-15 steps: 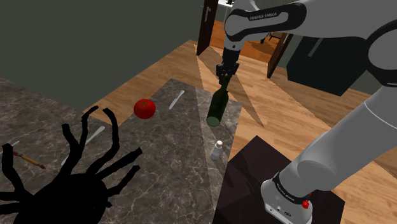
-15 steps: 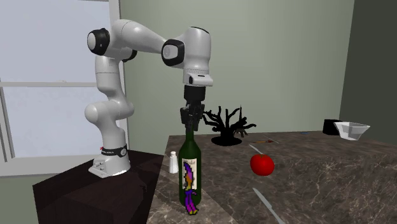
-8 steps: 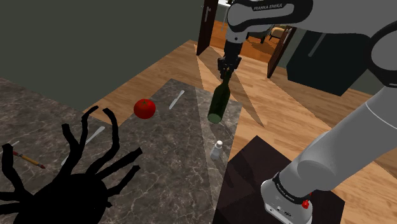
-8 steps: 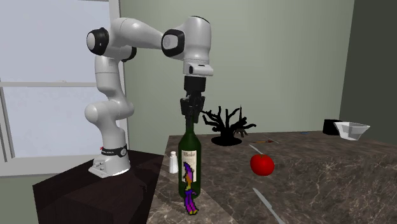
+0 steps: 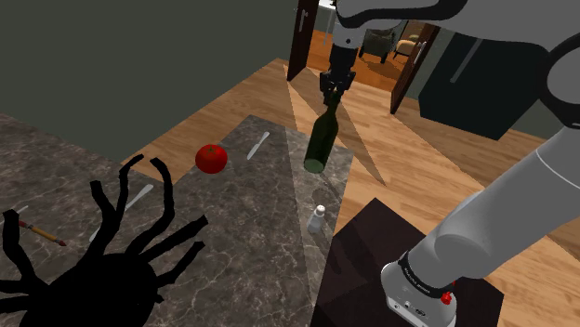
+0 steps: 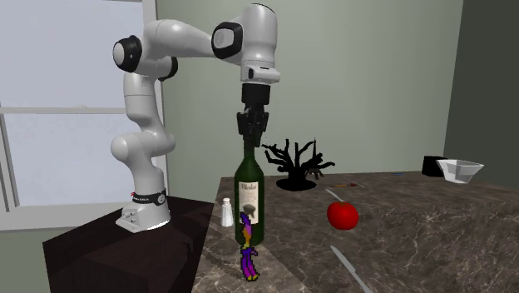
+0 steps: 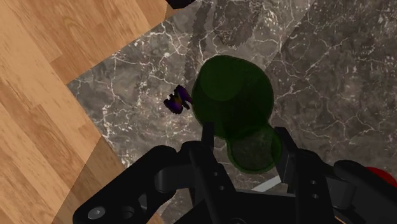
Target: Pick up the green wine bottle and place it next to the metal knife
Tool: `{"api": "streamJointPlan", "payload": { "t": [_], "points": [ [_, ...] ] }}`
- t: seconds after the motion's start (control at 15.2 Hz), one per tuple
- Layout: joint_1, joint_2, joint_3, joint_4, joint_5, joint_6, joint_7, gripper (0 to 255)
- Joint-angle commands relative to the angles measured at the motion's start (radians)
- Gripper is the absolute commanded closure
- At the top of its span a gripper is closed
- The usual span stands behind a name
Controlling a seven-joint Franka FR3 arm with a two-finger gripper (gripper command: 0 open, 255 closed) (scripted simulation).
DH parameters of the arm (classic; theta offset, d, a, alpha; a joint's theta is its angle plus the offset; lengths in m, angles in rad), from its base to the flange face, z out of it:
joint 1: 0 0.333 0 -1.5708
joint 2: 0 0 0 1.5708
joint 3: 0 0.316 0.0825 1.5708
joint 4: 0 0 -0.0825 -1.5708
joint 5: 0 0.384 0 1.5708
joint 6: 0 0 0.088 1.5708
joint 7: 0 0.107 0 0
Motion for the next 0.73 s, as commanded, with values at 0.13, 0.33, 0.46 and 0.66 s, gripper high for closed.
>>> {"api": "streamJointPlan", "payload": {
  "t": [0.13,0.33,0.46,0.66],
  "points": [
    [0.039,0.009,0.044,0.015,0.013,-0.003,0.081,255],
    [0.073,0.027,0.081,0.035,0.023,-0.003,0.150,255],
    [0.095,0.043,0.105,0.054,0.029,-0.003,0.195,255],
    [0.129,0.076,0.140,0.093,0.036,-0.005,0.263,255]
  ]
}}
